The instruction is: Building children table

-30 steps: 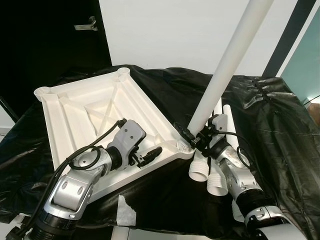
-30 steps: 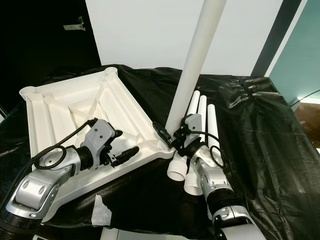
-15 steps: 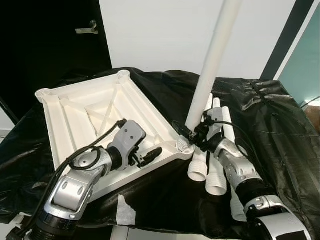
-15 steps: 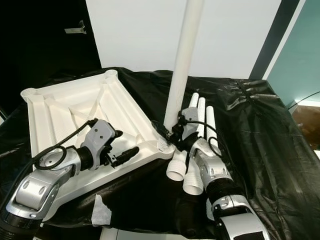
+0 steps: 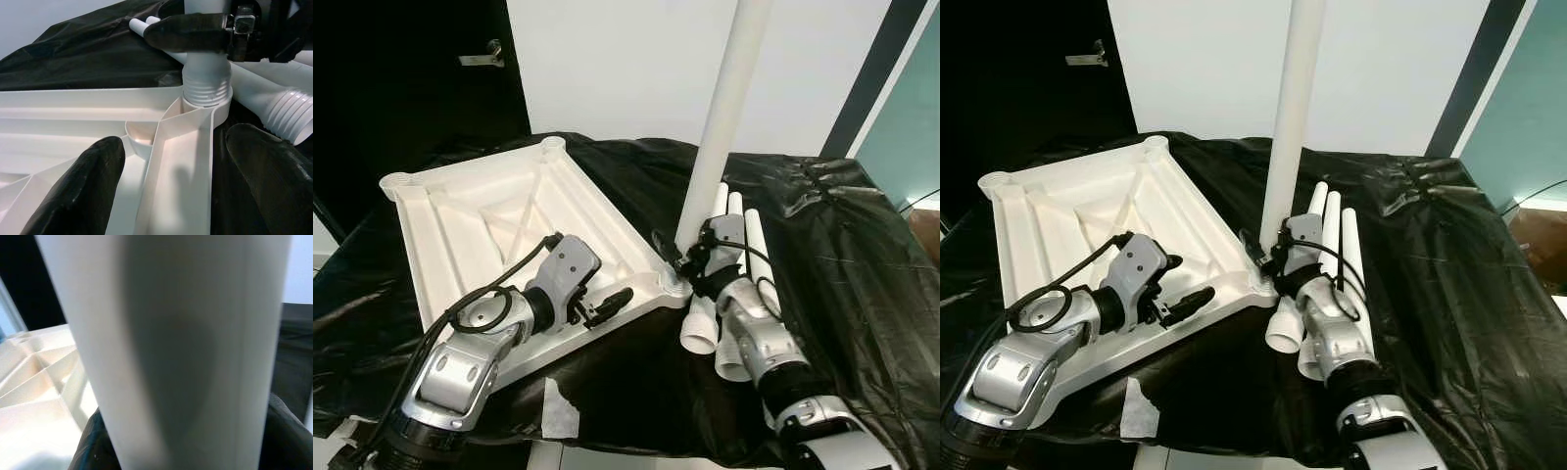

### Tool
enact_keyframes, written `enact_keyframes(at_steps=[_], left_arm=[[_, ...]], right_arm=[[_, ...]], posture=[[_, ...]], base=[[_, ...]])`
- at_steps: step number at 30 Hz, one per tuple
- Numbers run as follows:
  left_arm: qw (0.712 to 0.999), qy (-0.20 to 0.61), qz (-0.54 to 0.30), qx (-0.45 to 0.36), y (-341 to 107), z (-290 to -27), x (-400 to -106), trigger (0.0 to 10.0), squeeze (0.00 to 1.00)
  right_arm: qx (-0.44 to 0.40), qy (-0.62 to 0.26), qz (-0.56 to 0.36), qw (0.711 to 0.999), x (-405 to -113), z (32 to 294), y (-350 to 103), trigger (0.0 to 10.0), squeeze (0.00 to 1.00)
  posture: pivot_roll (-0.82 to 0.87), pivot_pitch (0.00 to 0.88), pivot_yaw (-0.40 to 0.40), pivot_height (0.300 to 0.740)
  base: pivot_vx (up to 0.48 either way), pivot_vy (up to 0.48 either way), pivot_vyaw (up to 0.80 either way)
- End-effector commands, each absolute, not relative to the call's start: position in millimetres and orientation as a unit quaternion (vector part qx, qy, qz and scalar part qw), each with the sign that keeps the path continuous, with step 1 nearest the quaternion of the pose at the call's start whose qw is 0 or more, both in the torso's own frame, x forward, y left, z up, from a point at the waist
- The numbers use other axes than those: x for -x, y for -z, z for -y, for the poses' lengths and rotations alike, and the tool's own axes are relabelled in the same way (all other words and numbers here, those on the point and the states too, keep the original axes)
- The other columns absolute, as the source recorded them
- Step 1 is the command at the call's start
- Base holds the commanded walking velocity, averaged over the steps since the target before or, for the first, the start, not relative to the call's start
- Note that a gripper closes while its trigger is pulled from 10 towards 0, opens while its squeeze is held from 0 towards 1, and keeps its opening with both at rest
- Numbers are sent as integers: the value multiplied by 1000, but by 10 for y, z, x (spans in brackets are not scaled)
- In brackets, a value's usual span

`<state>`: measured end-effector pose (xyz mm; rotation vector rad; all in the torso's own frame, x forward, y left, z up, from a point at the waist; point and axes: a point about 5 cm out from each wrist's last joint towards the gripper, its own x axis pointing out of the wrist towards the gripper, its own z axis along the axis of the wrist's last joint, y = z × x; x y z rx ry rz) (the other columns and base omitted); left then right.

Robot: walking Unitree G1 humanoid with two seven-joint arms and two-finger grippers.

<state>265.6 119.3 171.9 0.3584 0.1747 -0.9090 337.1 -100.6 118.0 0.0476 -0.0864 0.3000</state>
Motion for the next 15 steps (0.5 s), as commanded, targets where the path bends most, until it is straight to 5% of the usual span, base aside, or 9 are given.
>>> enact_keyframes(at_steps=[1,8,15], left_arm=[[883,429,-78,-172,-1743,-1189,-2648,10000,0],[882,432,-78,-171,-1742,-1172,-2648,10000,0],[881,434,-78,-172,-1747,-1168,-2663,10000,0]], right_arm=[[-23,-70,-63,995,-3245,1211,-728,10000,0],[-38,-109,-52,992,-3254,1034,-781,10000,0],[-6,-180,-46,983,-3202,1148,-775,10000,0]], posture=[[42,4,-31,740],[38,1,-25,740],[31,0,-26,740]], base=[[0,0,0],[0,0,0],[0,0,0]])
